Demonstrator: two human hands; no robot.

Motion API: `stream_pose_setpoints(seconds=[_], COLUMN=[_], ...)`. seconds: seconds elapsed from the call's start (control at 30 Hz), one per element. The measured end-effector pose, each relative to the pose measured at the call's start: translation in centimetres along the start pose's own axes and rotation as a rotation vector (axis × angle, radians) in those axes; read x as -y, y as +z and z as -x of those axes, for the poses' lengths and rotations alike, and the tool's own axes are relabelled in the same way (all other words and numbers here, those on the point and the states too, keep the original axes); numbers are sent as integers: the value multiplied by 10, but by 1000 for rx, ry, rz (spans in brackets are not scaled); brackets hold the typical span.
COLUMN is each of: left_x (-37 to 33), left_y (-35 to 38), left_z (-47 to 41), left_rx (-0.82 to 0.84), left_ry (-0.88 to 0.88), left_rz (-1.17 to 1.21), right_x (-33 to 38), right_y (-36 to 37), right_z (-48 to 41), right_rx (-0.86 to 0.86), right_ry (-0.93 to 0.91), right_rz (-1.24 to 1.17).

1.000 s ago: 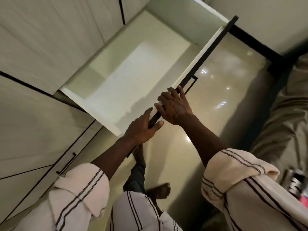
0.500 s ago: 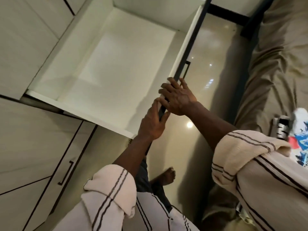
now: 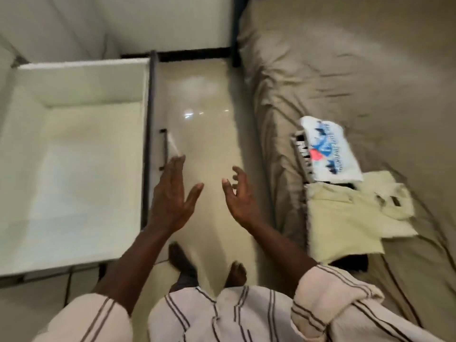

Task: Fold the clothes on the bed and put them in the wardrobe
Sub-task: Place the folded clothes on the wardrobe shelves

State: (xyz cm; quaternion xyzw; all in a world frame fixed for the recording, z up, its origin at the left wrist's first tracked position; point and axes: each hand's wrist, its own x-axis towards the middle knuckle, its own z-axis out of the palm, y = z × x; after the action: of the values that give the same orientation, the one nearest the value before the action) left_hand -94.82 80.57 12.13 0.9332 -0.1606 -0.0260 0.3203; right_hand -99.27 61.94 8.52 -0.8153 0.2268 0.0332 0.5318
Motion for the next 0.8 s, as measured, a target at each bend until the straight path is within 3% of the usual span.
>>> stream_pose_setpoints(seconds=[0.17,0.27,0.37,0.43,0.47,0.6,0.67,0.8], left_x=[-73,-115,-143,-161,-166,-188,-195,-189], left_y=[40,79,117,147,161,238,272,338], left_z=[-50,-82,-105,-127,-137,-202,-232,-293], left_rx=[240,398,555,650,682,811,846,948], left_ry=[75,59,-29,-168,-245,-492,-612,-819], left_rz=[106,171,212,308,364,536,627,640], right_x=[-53,-88,-112,-122,-125,-148,-149,-172], right_y=[-106,-155,-187,-206,-211,-223,-229,-235], right_z=[-1,-9,-20,-32,-39,-97,-124,-189], right_rx=[-95,-248,-401,-472,-485,-509,-490,-286], right_ry=[320,489,634,718,724,656,560,498], right_rz=[-171,-384,-755,-841,-812,-219,-72,295])
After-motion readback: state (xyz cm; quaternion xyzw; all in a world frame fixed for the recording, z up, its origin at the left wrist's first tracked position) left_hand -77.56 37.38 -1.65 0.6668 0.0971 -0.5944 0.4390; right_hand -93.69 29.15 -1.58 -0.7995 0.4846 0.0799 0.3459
